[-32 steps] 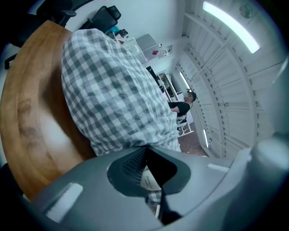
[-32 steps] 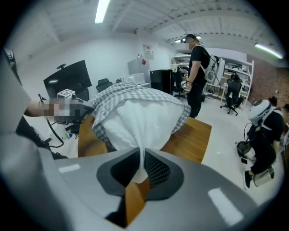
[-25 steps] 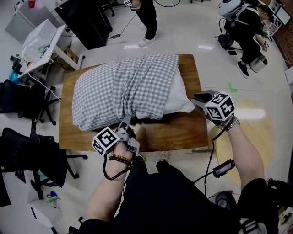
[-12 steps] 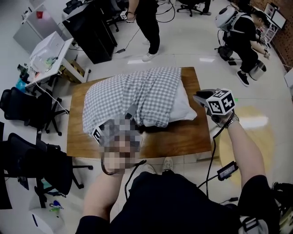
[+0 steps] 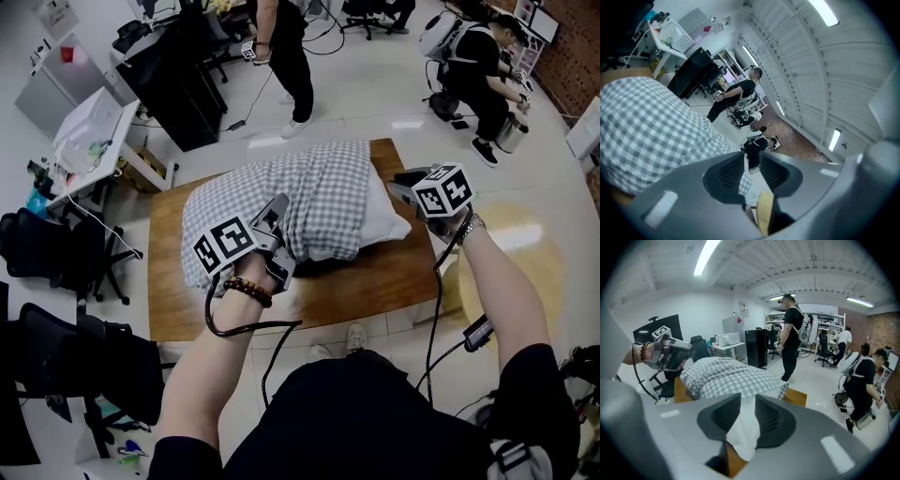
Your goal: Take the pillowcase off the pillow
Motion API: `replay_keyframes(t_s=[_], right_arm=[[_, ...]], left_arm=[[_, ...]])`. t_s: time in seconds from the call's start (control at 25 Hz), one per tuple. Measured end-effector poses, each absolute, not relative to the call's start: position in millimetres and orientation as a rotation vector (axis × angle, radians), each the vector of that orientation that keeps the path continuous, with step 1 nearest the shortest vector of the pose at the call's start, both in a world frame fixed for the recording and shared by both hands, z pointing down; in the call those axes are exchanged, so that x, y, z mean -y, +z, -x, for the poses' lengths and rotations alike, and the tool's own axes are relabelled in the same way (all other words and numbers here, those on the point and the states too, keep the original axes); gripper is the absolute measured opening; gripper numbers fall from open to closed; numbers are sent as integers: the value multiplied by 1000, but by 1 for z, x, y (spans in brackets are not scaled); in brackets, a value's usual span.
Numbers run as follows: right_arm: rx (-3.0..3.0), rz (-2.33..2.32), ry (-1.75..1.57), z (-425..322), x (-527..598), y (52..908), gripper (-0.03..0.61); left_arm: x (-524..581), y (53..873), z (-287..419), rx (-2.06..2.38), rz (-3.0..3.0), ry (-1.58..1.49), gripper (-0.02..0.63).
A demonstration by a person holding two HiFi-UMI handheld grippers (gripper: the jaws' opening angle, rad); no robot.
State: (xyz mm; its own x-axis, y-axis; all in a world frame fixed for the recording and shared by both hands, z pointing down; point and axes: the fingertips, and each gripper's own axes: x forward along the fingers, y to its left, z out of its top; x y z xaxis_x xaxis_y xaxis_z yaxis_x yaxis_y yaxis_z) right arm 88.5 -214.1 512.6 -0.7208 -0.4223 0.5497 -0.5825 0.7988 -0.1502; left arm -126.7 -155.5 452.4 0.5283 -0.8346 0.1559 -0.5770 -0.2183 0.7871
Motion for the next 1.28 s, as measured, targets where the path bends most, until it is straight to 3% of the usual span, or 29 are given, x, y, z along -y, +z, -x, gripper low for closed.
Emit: replay_keyframes(t_s=[0.64, 1.28], right_arm=[[2422, -823, 560, -91, 282, 535, 124], [2410, -556, 919, -74, 460, 612, 177]], left_arm=[[246, 402, 104, 1006, -2241, 84, 152], [457, 453, 66, 766, -2367, 642, 198]])
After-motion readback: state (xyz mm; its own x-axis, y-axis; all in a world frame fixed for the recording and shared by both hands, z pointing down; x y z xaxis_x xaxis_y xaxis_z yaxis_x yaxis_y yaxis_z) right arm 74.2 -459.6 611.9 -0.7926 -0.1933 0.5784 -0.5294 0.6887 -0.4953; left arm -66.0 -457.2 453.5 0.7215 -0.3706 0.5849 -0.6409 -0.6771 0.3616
